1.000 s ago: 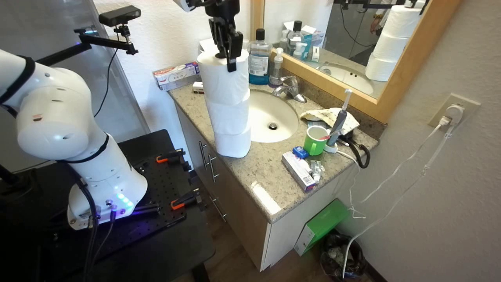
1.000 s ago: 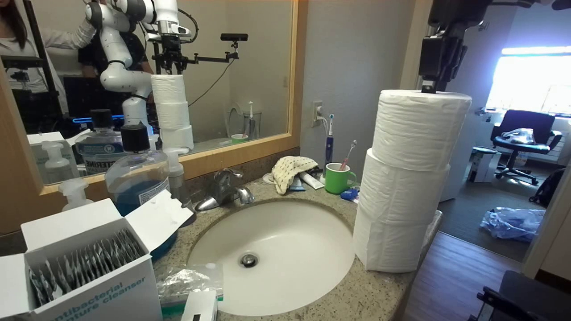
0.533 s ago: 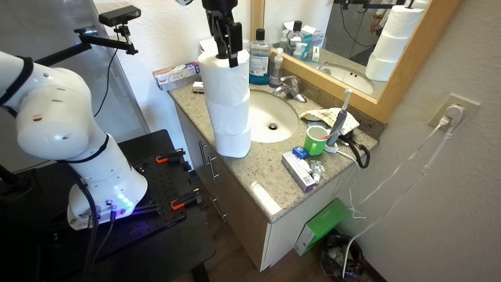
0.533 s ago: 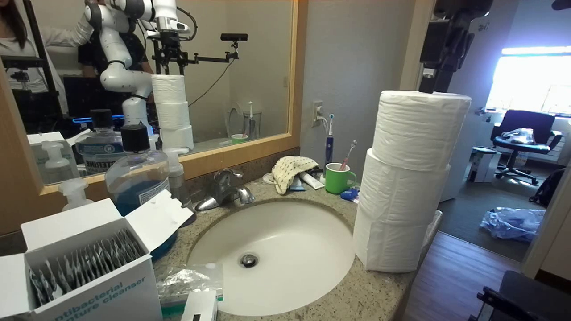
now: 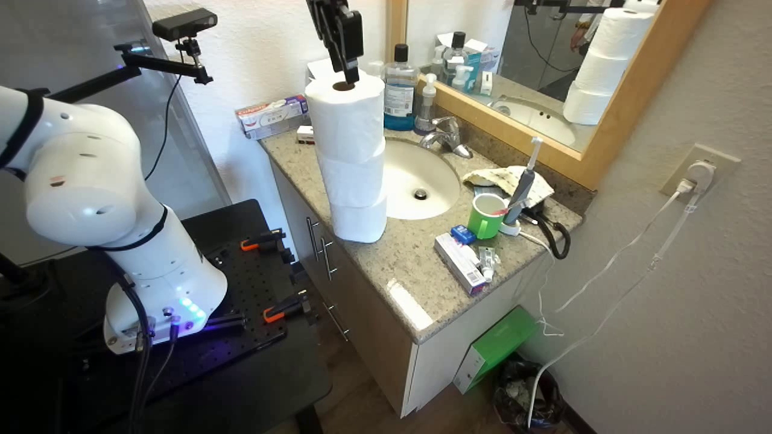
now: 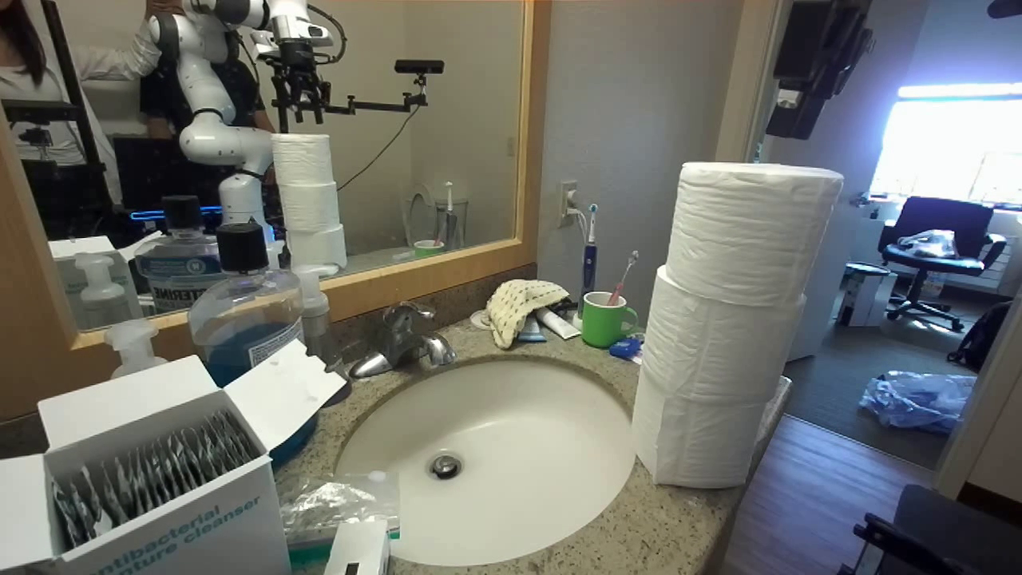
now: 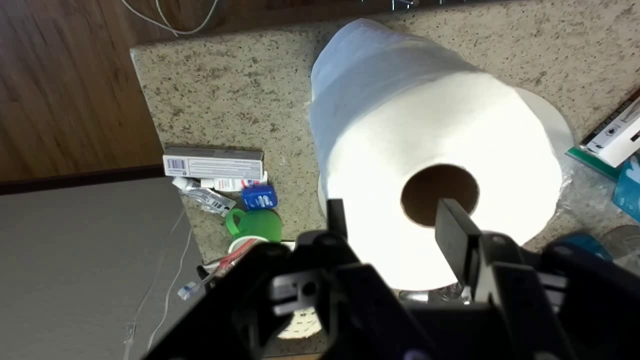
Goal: Stack the tissue rolls together
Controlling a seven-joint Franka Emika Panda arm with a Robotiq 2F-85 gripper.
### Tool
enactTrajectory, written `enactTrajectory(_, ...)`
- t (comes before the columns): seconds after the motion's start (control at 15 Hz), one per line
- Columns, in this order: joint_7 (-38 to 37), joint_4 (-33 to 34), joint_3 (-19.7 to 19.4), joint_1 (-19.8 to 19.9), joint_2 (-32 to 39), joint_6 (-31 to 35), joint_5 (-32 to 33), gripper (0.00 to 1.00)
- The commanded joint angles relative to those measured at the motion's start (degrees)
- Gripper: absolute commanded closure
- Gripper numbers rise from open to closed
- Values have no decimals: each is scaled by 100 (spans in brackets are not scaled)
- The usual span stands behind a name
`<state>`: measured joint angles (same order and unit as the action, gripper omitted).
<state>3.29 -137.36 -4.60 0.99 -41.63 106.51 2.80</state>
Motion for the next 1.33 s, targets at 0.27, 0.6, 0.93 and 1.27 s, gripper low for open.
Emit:
enactTrajectory(0.27,-47,-579,8,139,-984,16,-21,56)
enactTrajectory(0.6,6,-727,-9,110,-1244,-9,-20,25)
enactTrajectory(0.93,7,-814,-9,108,-1357,-9,-20,25)
enactTrajectory(1.27,7,-800,-9,108,-1324,-9,-21,25)
